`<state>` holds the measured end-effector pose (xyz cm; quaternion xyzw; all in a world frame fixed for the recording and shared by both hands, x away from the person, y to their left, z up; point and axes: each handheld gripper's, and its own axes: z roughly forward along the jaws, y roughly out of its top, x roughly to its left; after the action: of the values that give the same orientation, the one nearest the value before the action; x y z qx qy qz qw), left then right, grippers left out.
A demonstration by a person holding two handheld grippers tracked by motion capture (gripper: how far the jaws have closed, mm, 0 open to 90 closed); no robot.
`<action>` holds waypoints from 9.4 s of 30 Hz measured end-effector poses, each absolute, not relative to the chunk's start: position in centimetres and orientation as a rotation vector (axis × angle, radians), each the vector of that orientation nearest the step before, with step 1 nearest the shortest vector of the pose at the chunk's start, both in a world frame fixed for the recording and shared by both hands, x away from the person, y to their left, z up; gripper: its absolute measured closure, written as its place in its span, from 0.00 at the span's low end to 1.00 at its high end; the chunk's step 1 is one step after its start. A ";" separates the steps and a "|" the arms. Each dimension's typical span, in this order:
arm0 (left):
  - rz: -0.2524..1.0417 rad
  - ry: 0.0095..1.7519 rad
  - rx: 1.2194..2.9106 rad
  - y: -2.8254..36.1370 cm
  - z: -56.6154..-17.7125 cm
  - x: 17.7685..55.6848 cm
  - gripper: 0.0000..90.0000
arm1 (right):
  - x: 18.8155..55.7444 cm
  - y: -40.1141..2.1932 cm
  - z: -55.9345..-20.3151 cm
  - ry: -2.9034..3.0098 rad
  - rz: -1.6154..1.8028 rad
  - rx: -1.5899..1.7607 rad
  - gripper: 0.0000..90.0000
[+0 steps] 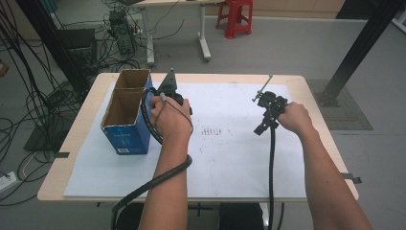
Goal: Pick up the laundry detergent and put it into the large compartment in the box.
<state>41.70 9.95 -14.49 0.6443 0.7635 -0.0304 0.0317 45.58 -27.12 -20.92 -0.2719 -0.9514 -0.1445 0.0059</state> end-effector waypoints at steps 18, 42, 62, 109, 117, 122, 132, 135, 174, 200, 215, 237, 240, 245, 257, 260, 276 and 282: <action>-0.087 2.297 2.016 10.4 -14.4 41.5 0.41 | 45.4 -27.2 -20.7 -2.985 -0.447 -0.857 0.03; -0.116 2.146 2.163 12.1 -11.4 42.0 0.41 | 45.0 -26.8 -19.9 -3.009 -0.425 -0.857 0.04; -0.089 1.847 2.380 12.9 -3.4 41.3 0.41 | 44.8 -26.2 -19.2 -3.022 -0.404 -0.872 0.04; 0.135 1.877 2.232 24.2 8.1 38.4 0.42 | 44.9 -24.9 -18.8 -3.046 -0.379 -0.876 0.04; 0.133 1.947 2.194 25.7 6.1 39.2 0.42 | 45.0 -24.9 -18.8 -3.043 -0.370 -0.879 0.04; 0.126 1.971 2.179 26.4 4.9 39.8 0.42 | 45.0 -24.8 -18.9 -3.043 -0.368 -0.880 0.04; 0.099 1.967 2.179 26.6 2.7 40.8 0.42 | 45.1 -24.9 -19.1 -3.040 -0.362 -0.887 0.03; 0.092 1.965 2.177 26.6 2.1 41.0 0.42 | 45.2 -25.0 -19.3 -3.034 -0.359 -0.891 0.04; 0.060 1.963 2.230 25.7 -6.3 43.1 0.42 | 45.2 -24.5 -19.6 -3.036 -0.346 -0.886 0.04; 0.051 2.001 2.246 24.9 -11.2 44.1 0.42 | 45.1 -24.7 -19.7 -3.036 -0.352 -0.884 0.04; 0.024 2.012 2.250 25.3 -12.7 44.4 0.42 | 44.9 -24.9 -19.6 -3.038 -0.347 -0.892 0.03; 0.020 2.009 2.261 25.3 -13.7 44.5 0.42 | 44.9 -24.8 -19.7 -3.036 -0.350 -0.887 0.04; 0.020 2.011 2.258 25.3 -13.7 44.4 0.42 | 44.9 -24.8 -19.7 -3.037 -0.347 -0.886 0.04; 0.020 2.016 2.259 25.2 -13.7 44.5 0.42 | 44.8 -24.9 -19.7 -3.037 -0.350 -0.888 0.04; 0.017 2.024 2.256 25.2 -13.7 44.6 0.42 | 44.8 -24.8 -19.7 -3.036 -0.351 -0.895 0.04; 0.014 2.024 2.253 25.3 -13.7 44.5 0.42 | 44.8 -24.8 -19.7 -3.037 -0.353 -0.895 0.04; 0.018 2.030 2.253 25.2 -13.7 44.5 0.42 | 44.7 -24.9 -19.5 -3.043 -0.351 -0.890 0.04; 0.023 2.029 2.256 25.0 -13.7 44.5 0.42 | 44.7 -24.9 -19.5 -3.043 -0.357 -0.889 0.04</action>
<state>44.52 25.03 -13.74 0.7424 0.6678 0.0077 0.0537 44.66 -24.88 -19.46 -0.2786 -0.9536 -0.1119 -0.0243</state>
